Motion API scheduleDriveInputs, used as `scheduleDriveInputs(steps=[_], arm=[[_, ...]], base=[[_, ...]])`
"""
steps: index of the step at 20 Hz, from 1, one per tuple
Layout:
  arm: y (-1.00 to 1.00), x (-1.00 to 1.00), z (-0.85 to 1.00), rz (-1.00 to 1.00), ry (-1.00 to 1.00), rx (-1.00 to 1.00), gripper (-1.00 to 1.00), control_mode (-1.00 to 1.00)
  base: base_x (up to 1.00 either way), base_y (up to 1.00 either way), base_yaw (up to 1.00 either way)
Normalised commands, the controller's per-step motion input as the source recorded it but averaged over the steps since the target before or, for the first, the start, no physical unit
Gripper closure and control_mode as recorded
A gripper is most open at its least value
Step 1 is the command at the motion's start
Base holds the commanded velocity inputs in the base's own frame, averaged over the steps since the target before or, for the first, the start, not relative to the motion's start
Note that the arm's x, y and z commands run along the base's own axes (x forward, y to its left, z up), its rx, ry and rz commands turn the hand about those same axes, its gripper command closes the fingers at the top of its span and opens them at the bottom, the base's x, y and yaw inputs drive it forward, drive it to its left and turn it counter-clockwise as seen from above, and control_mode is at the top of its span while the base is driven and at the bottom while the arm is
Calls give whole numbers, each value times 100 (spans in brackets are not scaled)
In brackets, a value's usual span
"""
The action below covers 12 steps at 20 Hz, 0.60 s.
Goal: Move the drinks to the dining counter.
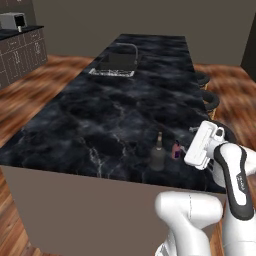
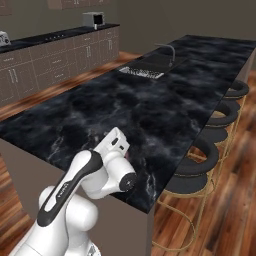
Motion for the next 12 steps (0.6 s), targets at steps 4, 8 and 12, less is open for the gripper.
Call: scheduleDriveInputs(steps=[4, 8, 12], arm=[[0, 0, 0, 0, 0, 0, -100, 100], [0, 0, 0, 0, 0, 0, -100, 100], [0, 0, 0, 0, 0, 0, -100, 100]], base=[[-36, 0, 0], [-72, 0, 1], [-80, 3, 1]])
